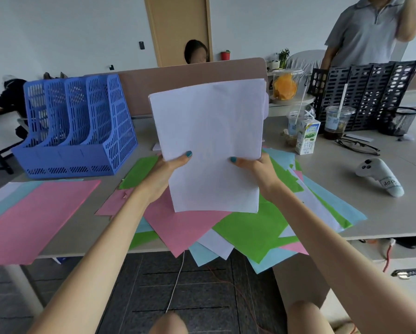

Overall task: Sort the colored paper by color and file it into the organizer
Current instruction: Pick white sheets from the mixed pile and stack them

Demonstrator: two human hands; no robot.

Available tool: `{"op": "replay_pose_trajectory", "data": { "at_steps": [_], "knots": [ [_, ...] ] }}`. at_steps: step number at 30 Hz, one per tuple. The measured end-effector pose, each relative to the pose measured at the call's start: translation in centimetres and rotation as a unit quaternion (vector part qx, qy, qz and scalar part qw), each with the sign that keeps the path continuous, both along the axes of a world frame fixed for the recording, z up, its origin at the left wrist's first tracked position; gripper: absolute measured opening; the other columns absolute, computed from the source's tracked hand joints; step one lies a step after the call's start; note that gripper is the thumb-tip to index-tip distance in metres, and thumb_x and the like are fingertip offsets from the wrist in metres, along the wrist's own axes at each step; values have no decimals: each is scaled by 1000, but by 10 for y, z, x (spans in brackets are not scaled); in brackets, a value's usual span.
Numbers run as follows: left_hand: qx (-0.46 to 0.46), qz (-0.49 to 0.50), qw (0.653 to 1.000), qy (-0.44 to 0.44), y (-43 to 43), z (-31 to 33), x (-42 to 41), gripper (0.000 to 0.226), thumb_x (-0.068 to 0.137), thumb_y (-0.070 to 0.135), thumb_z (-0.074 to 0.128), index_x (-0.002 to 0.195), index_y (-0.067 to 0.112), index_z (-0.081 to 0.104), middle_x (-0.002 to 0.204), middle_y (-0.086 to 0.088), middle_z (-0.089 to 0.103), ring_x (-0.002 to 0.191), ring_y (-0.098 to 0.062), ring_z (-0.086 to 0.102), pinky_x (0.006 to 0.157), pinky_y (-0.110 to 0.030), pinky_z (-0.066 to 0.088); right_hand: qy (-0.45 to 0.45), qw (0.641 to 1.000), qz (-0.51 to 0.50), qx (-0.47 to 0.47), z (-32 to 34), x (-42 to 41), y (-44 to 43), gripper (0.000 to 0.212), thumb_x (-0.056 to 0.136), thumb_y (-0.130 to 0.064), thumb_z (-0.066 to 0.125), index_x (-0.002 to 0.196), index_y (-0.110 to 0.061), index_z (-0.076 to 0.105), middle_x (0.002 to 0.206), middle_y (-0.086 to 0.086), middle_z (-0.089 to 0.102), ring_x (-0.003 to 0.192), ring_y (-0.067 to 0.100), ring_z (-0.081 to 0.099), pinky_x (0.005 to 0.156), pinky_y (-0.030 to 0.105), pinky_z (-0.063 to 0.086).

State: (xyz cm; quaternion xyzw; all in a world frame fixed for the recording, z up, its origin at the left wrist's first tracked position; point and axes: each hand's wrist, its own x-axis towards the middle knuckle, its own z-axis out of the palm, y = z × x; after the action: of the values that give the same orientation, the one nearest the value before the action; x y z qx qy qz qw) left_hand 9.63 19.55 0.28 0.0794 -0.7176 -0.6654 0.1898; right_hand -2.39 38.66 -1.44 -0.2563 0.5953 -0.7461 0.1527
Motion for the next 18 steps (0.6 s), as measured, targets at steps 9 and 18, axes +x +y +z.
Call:
{"op": "replay_pose_trajectory", "data": {
  "at_steps": [9,18],
  "knots": [
    [18,15,1000,-20,1,-6,0,35,92,21,61,126,27,55,118,13,66,114,-5,58,96,-26,46,-13,1000,-3,-2,-5,2,-7,23,59,-18,72,81,-14,69,70,-5,71,61,8,67,57,23,53],
    [31,7,995,-91,-68,3,54,54,85,30,69,135,23,50,125,7,63,117,-11,59,93,-31,51,-31,995,76,54,3,22,-65,16,78,-6,72,94,-6,68,85,6,70,69,18,67,67,30,57]
  ]
}}
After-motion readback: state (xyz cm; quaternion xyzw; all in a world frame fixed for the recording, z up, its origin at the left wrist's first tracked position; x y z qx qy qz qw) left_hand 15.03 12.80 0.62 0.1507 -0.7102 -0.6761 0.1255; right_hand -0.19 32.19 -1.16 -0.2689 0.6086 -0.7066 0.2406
